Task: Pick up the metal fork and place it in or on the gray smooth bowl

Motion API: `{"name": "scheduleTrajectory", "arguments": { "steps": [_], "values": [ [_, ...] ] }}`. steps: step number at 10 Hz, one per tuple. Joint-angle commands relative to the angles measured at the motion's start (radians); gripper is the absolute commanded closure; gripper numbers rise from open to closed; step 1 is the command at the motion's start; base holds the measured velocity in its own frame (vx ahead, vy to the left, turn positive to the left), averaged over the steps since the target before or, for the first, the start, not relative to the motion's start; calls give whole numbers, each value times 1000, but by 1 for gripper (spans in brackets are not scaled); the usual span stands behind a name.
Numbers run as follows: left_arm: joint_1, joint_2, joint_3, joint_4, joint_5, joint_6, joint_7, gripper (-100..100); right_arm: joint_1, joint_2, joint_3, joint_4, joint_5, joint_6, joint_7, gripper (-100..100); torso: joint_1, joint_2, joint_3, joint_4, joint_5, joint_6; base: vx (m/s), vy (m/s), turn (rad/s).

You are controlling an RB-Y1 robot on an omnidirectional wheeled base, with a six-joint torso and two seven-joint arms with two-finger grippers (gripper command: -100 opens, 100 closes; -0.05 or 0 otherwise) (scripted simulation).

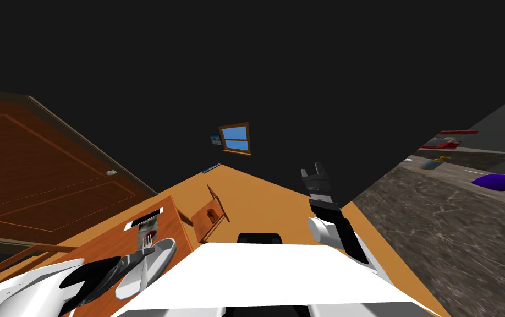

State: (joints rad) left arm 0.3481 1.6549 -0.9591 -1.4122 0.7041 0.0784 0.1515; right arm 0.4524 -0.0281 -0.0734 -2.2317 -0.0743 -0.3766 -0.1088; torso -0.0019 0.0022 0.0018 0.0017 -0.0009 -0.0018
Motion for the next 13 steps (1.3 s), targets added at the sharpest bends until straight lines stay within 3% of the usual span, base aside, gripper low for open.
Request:
{"name": "scheduleTrajectory", "arguments": {
  "steps": [1, 2, 7, 9, 10, 13],
  "values": [
    [1, 20, -14, -9, -26, -6, 50, -100, 0, 0, 0, 0, 0, 0, 0, 0, 0, 0, 0, 0, 0, 0, -46, 2, -186],
    [1, 20, -14, -9, -26, -6, 63, -100, 0, 0, 0, 0, 0, 0, 0, 0, 0, 2, 1, 0, 0, 1, -61, 13, -109],
    [4, 80, -57, -38, -106, -23, 212, -100, 0, 0, 0, 0, 0, 0, 0, 0, 0, 4, 3, 1, 0, 0, -74, 3, -145],
    [4, 80, -57, -38, -106, -23, 251, -100, 0, 0, 0, 0, 0, 0, 0, 0, 0, 4, 3, 1, 0, 0, -43, 2, -28],
    [5, 100, -71, -47, -132, -29, 290, -100, 0, 0, 0, 0, 0, 0, 0, 0, 0, 3, 2, 1, 0, -1, -46, -2, -165],
    [7, 120, -86, -56, -159, -34, 368, -100, 0, 0, 0, 0, 0, 0, 0, 0, 0, 4, 2, 1, 0, 0, -62, 3, -130]
  ]
}}
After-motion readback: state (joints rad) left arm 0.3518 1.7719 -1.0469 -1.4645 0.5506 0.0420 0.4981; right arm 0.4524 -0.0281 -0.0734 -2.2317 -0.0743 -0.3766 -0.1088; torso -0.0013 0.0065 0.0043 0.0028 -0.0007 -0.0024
